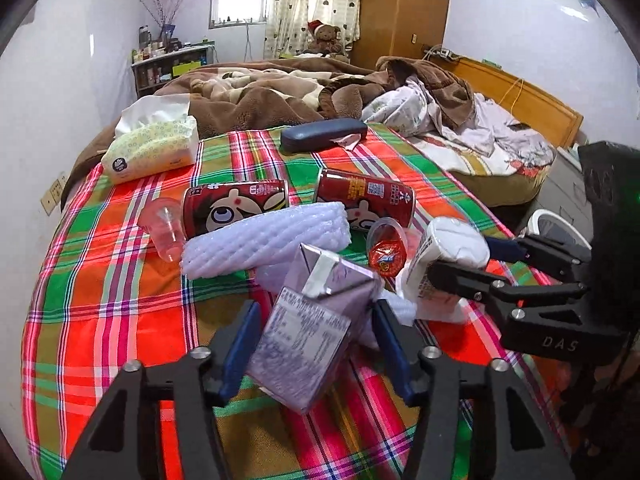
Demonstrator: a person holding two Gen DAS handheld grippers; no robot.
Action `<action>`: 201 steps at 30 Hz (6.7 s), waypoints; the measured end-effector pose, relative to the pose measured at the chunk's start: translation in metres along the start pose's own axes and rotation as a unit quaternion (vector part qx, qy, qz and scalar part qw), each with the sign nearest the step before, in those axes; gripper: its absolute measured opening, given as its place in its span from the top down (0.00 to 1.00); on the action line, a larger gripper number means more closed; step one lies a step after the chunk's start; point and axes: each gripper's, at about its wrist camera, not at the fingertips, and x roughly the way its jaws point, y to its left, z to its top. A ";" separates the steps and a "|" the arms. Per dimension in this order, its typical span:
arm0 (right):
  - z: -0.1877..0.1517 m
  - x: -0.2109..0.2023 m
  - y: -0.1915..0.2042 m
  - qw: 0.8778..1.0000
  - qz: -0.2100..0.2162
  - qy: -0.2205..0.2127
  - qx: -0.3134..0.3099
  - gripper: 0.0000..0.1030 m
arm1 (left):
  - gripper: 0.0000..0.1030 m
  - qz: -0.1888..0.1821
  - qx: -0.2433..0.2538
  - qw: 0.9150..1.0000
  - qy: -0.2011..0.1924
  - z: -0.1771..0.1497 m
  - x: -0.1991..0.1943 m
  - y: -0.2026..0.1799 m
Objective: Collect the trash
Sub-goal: 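Grasp the white lidded cup with the right tool while the left grasps the purple milk carton, then carry the cup and carton over the white bin and open both tools, then move both open tools back over the bed toward the foam nets, then grasp the clear plastic cup with the right tool while the left grasps two white foam nets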
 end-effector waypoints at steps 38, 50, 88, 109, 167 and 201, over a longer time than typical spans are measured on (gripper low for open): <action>-0.007 -0.026 -0.015 0.998 -0.004 -0.042 0.046 0.52 | 0.64 -0.007 -0.043 0.999 -0.021 -0.005 -0.024 -0.014; -0.016 -0.059 -0.033 0.995 -0.019 -0.070 0.063 0.52 | 0.64 -0.019 -0.020 0.999 -0.042 0.000 -0.044 -0.057; -0.068 -0.150 -0.161 0.966 -0.147 -0.121 0.172 0.52 | 0.64 -0.135 0.099 0.985 -0.044 0.027 -0.012 -0.261; -0.109 -0.142 -0.213 0.955 -0.215 -0.038 0.201 0.51 | 0.59 -0.186 0.125 0.974 0.037 0.016 0.060 -0.333; -0.038 -0.096 -0.062 0.991 -0.084 -0.081 0.061 0.38 | 0.39 0.028 -0.098 0.993 -0.062 -0.038 -0.072 -0.069; 0.015 0.021 0.001 0.999 -0.007 0.025 0.024 0.38 | 0.37 0.037 -0.228 0.973 0.012 -0.049 -0.011 0.034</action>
